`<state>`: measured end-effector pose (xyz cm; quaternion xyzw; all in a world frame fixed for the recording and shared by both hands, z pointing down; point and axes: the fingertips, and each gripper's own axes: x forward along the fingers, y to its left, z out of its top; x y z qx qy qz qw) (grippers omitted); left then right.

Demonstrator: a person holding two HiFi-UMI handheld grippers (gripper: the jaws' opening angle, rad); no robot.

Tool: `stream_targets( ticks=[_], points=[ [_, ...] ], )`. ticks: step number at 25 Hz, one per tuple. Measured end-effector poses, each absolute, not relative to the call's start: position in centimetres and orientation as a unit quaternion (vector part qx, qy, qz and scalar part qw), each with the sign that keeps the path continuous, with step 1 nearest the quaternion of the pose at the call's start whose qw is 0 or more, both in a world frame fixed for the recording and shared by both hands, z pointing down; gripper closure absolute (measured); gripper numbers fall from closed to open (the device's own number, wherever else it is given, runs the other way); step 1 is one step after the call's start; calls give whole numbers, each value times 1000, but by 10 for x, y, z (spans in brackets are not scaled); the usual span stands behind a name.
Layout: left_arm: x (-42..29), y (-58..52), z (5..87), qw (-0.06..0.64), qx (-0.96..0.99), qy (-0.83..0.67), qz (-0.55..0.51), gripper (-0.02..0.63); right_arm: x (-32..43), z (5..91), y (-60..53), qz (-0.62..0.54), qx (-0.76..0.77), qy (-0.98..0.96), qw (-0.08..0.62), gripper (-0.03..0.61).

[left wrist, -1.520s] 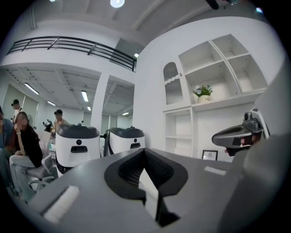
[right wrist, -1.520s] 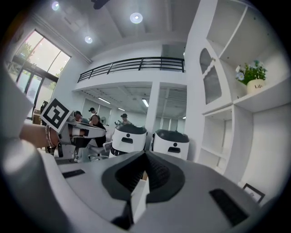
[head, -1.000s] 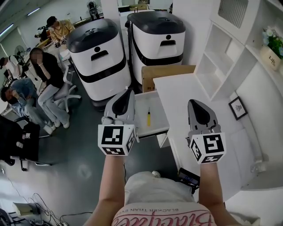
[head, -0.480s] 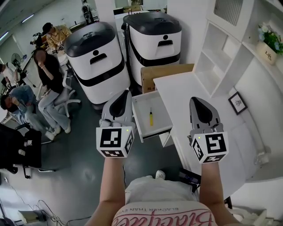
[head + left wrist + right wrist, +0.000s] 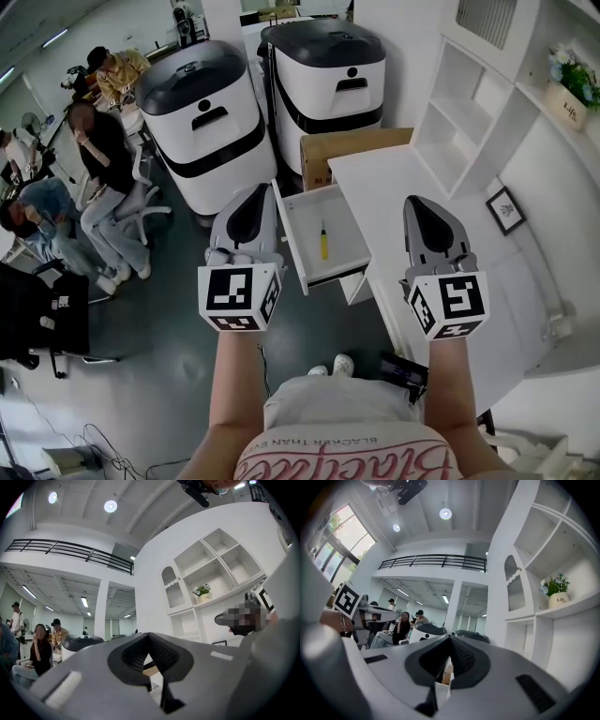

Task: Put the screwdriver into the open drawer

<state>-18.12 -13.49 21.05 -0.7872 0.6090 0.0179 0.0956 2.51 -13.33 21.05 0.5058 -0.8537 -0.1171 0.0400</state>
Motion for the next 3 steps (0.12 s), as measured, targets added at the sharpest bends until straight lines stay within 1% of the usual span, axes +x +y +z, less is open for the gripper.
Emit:
stream_targets(
  ticks=[3],
  points=[
    [-185, -134, 212, 96, -785, 611, 18, 604, 21, 213, -134, -119, 503, -855, 41, 572]
  ],
)
